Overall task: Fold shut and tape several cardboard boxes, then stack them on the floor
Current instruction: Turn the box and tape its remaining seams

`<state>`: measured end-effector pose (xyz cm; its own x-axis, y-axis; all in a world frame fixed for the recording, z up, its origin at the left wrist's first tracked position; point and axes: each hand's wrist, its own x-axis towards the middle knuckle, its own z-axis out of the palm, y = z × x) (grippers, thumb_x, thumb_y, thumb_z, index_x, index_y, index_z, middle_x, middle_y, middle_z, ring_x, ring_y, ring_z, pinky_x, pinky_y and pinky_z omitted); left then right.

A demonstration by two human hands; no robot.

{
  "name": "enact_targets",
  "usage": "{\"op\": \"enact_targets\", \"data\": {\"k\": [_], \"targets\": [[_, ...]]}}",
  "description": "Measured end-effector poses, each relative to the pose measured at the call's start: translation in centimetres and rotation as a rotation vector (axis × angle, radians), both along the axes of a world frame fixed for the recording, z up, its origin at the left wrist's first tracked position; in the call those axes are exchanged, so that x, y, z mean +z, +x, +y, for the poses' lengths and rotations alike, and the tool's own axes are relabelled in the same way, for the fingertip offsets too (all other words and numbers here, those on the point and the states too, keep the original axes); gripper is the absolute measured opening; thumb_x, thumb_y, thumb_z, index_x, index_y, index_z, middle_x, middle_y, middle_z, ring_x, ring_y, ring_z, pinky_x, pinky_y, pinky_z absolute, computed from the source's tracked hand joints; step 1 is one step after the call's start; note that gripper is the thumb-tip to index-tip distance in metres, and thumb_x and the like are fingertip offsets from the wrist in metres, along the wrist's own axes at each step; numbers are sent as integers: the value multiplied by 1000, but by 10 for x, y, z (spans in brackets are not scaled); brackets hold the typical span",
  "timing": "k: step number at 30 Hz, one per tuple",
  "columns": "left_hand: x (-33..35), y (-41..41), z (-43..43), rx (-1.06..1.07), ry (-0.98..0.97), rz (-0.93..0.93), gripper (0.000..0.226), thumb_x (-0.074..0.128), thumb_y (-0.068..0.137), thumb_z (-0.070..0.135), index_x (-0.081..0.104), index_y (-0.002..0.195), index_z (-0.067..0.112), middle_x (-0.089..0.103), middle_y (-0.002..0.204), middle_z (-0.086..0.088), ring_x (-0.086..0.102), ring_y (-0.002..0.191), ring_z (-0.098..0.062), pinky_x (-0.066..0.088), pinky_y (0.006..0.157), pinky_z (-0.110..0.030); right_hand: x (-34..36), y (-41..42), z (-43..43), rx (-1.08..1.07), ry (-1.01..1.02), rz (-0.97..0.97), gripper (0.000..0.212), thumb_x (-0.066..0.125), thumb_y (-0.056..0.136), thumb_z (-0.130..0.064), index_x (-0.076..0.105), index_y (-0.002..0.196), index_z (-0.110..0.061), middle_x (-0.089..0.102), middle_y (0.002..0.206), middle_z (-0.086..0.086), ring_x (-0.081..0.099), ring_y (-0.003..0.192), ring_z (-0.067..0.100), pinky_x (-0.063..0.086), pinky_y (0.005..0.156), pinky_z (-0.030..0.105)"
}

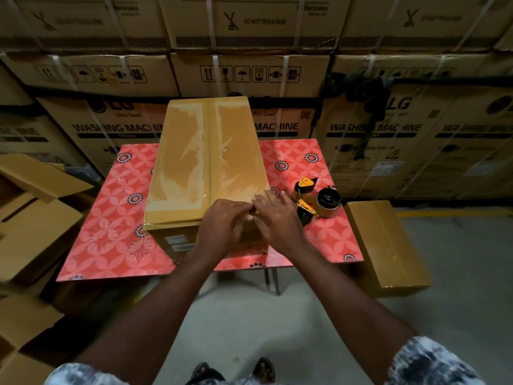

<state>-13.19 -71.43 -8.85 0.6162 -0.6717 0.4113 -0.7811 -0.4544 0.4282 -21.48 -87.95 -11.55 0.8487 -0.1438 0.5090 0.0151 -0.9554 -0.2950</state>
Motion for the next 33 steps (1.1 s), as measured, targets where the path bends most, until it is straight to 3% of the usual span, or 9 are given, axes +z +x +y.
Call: {"op": "enact_targets", "data": {"k": [2, 8, 13, 15, 18, 23, 28, 33], "targets": [[-7, 10, 15, 9, -6, -71, 33, 76, 86, 17, 74, 119, 22, 74, 115, 4, 59, 103, -22, 50, 85, -44, 0, 8, 7, 35, 28, 7, 42, 56, 95, -34, 69, 124, -8, 68, 130, 12, 59, 129, 31, 41, 111, 56], [-22, 16, 34, -13, -11, -81, 49, 72, 86, 12, 66, 133, 24, 66, 133, 6, 55, 112, -21, 43, 92, -38, -9, 6, 7, 52, 22, -62, 46, 78, 82, -15, 68, 126, -4, 66, 133, 15, 60, 128, 35, 37, 113, 59], [-19, 19, 33, -3, -50, -49, 47, 76, 87, 9, 68, 130, 25, 68, 129, 7, 54, 110, -15, 39, 91, -30, -3, 14, 23, -15, 33, -15, 42, 71, 91, -33, 70, 125, -9, 68, 132, 10, 61, 128, 28, 35, 115, 59], [-19, 18, 32, 1, -47, -21, 50, 76, 85, 6, 67, 130, 25, 69, 128, 7, 55, 110, -17, 43, 91, -35, -7, 14, 26, -11, 34, -25, 43, 75, 88, -25, 68, 128, -10, 66, 134, 10, 60, 129, 29, 38, 113, 61], [-12, 16, 35, -29, -34, 28, 53, 77, 84, 6, 66, 132, 24, 68, 130, 4, 56, 114, -20, 45, 95, -37, -5, 12, 32, -48, 32, 14, 54, 79, 81, -14, 65, 133, -10, 63, 139, 9, 56, 133, 31, 28, 117, 63], [-13, 33, 61, 45, -18, 23, 40, 74, 89, 13, 69, 128, 19, 69, 128, -2, 60, 118, -25, 50, 99, -47, 15, 35, 61, -25, 17, 160, 51, 66, 95, -39, 59, 140, -15, 57, 146, 6, 48, 141, 24, 18, 122, 53], [-20, 39, 78, 17, 31, -23, 53, 69, 87, 5, 62, 137, 21, 62, 139, 0, 57, 129, -25, 44, 106, -54, 7, 36, 67, -22, -9, 156, 56, 69, 93, -36, 55, 143, -16, 53, 150, 5, 45, 143, 23, 21, 124, 48], [-20, 41, 79, 46, -2, 24, 49, 70, 91, 7, 61, 138, 19, 60, 142, 0, 56, 132, -21, 40, 112, -50, 16, 42, 76, -50, 104, 133, 58, 66, 94, -43, 57, 141, -10, 57, 146, 10, 48, 140, 25, 26, 122, 51]]}}
